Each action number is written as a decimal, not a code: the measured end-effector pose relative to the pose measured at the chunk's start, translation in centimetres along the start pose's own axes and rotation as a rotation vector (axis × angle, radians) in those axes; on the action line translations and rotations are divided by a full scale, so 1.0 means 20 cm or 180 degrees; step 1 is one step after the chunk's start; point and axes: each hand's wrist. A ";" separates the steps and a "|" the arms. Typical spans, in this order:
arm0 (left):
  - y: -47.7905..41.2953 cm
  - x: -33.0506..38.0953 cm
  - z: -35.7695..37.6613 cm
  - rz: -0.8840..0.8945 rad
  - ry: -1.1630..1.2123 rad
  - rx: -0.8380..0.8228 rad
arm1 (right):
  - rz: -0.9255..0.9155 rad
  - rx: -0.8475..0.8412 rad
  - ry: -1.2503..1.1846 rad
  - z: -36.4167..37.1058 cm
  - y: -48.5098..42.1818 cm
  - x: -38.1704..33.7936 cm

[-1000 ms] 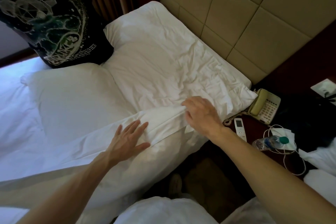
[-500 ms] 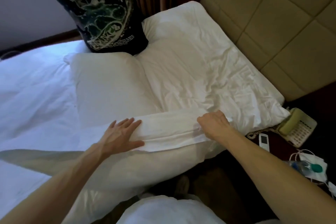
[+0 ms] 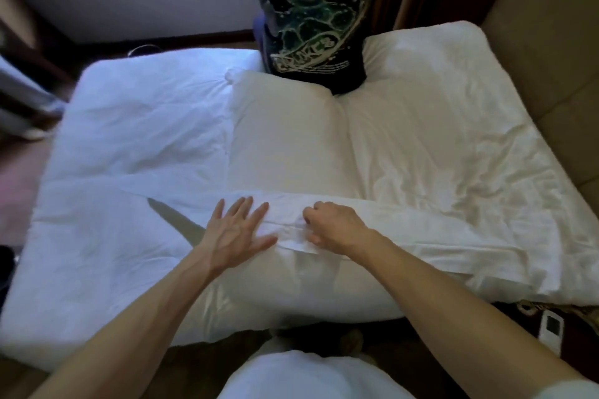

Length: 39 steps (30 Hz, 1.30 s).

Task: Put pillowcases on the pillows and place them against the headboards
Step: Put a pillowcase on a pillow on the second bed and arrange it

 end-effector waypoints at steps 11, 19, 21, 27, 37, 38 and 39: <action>0.25 -0.46 0.19 -0.0496 0.0584 0.0957 | 0.0034 -0.0229 0.0247 -0.06 -0.26 -0.31; 0.27 -0.67 0.24 -0.0893 0.1228 0.1015 | 0.0172 -0.0525 0.0419 -0.08 -0.30 -0.33; 0.30 -0.70 0.21 -0.0864 0.1321 0.1072 | 0.0202 -0.0576 0.0431 -0.10 -0.30 -0.34; 0.29 -0.80 0.24 -0.1072 0.2805 0.0956 | 0.0251 -0.0672 0.0534 -0.16 -0.29 -0.37; 0.22 -0.84 0.19 0.0053 0.0898 0.1540 | 0.0206 -0.0725 0.0561 -0.19 -0.26 -0.35; 0.21 -0.84 0.18 0.0008 0.0806 0.1644 | 0.0199 -0.0698 0.0547 -0.19 -0.25 -0.35; 0.20 -0.84 0.16 -0.0086 0.0718 0.1755 | 0.0197 -0.0646 0.0531 -0.19 -0.24 -0.35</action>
Point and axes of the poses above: each hand's wrist, its own y-axis away from the middle knuckle, its own z-axis out of the palm, x = y × z, and after that the axes turned 13 degrees about -x, right-handed
